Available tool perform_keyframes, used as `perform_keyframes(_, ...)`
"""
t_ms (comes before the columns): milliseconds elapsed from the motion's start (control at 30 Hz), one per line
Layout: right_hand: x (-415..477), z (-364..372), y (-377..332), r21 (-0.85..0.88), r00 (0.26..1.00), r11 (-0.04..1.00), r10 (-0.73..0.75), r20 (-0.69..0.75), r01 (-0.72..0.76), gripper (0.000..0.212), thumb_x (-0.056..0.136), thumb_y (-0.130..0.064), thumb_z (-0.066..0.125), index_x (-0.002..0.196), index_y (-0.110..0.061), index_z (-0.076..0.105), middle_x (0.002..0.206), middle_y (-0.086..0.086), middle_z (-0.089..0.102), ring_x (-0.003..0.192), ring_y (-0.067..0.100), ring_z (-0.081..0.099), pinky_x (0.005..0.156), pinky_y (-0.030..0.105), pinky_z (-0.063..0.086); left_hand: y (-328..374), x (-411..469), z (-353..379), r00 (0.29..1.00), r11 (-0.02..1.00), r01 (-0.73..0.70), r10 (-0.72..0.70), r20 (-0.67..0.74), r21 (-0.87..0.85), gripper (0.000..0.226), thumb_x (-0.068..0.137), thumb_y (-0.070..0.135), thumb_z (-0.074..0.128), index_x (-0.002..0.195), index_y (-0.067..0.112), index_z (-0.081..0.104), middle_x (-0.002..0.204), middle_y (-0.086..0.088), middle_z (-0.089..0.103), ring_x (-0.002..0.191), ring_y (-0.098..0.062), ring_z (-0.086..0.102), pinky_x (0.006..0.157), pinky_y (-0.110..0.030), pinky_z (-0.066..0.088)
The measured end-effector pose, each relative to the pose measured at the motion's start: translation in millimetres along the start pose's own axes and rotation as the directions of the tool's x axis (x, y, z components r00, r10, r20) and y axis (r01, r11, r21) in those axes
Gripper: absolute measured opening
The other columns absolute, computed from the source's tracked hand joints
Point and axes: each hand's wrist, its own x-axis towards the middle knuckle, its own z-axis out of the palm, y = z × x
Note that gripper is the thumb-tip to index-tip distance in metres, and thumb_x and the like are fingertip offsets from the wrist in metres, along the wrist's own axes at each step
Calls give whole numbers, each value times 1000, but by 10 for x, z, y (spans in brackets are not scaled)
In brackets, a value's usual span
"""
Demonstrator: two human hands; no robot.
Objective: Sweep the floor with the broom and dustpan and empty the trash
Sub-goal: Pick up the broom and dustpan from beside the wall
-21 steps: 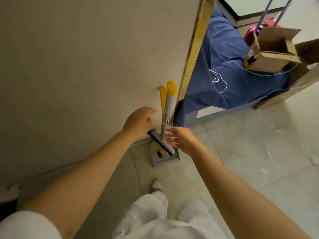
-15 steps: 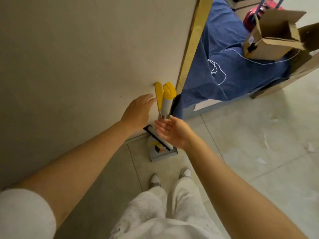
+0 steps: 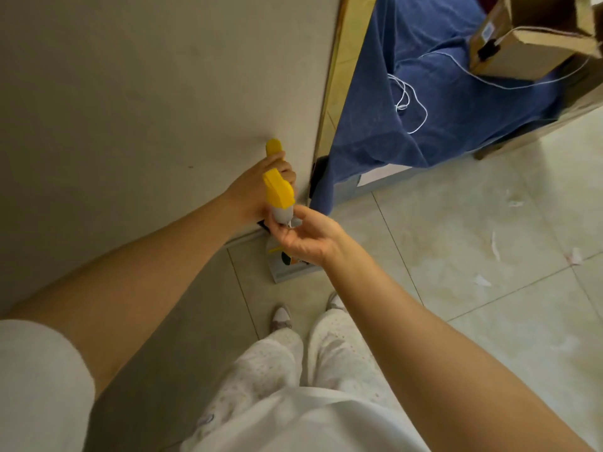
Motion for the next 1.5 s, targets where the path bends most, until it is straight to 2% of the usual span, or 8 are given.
perform_keyframes(67,-36,-67,33,-68,1000,998,18,15,-17,23,98,-5,39,90,10,55,67,27,66,50,33,68,49,35,56,262,96,-447,973,989,-66,34,230,131,31,85,20,39,73,11,65,78,-14,60,85,-34,57,105,-34,29)
perform_keyframes(133,-94,-114,149,-103,999,995,17,32,-14,23,99,-6,38,94,8,56,65,26,68,50,31,69,49,34,56,485,80,-783,959,976,-119,65,276,183,21,74,18,44,61,17,61,66,-6,58,76,-30,56,89,-43,43)
perform_keyframes(267,-100,-212,490,-21,997,998,-59,-50,58,30,100,-4,36,128,-7,46,56,18,68,45,22,68,41,29,55,699,-118,-927,903,954,-177,60,424,241,8,60,14,61,55,18,56,56,-2,56,64,-27,53,72,-34,43)
perform_keyframes(433,-205,-308,614,-28,992,997,-71,-101,69,28,100,-9,38,76,-1,51,41,4,51,26,11,51,29,17,41,863,-425,-968,940,989,-12,-39,339,147,11,49,20,59,48,20,48,44,-1,49,46,-24,48,59,-30,37)
perform_keyframes(633,-136,-470,753,-152,980,988,-51,-193,21,27,101,-11,33,83,1,49,45,6,51,25,10,50,29,19,41,1168,-900,-824,927,947,318,-320,196,43,25,58,22,73,50,19,50,46,-1,50,46,-24,47,59,-31,31)
perform_keyframes(833,-140,-579,1015,-322,963,938,40,-266,-128,18,96,-8,43,110,-2,52,52,3,50,30,8,47,34,16,42,1362,-1320,-766,870,876,482,-476,127,-25,30,64,24,75,51,20,49,47,3,48,46,-22,43,63,-30,26)
perform_keyframes(1300,-219,-770,1048,-546,941,774,193,-279,-321,23,97,-7,36,120,-9,36,42,2,46,31,8,45,34,15,42,1598,-1596,-647,872,869,490,-487,58,-74,20,69,23,65,53,19,54,49,2,51,48,-22,46,66,-30,32)
perform_keyframes(1500,-230,-734,959,-549,911,734,253,-327,-401,10,98,-11,37,95,-4,44,42,2,49,30,8,47,34,14,42,1629,-1570,-697,855,849,519,-518,38,-102,23,72,25,54,50,19,52,47,2,48,45,-22,43,63,-30,30)
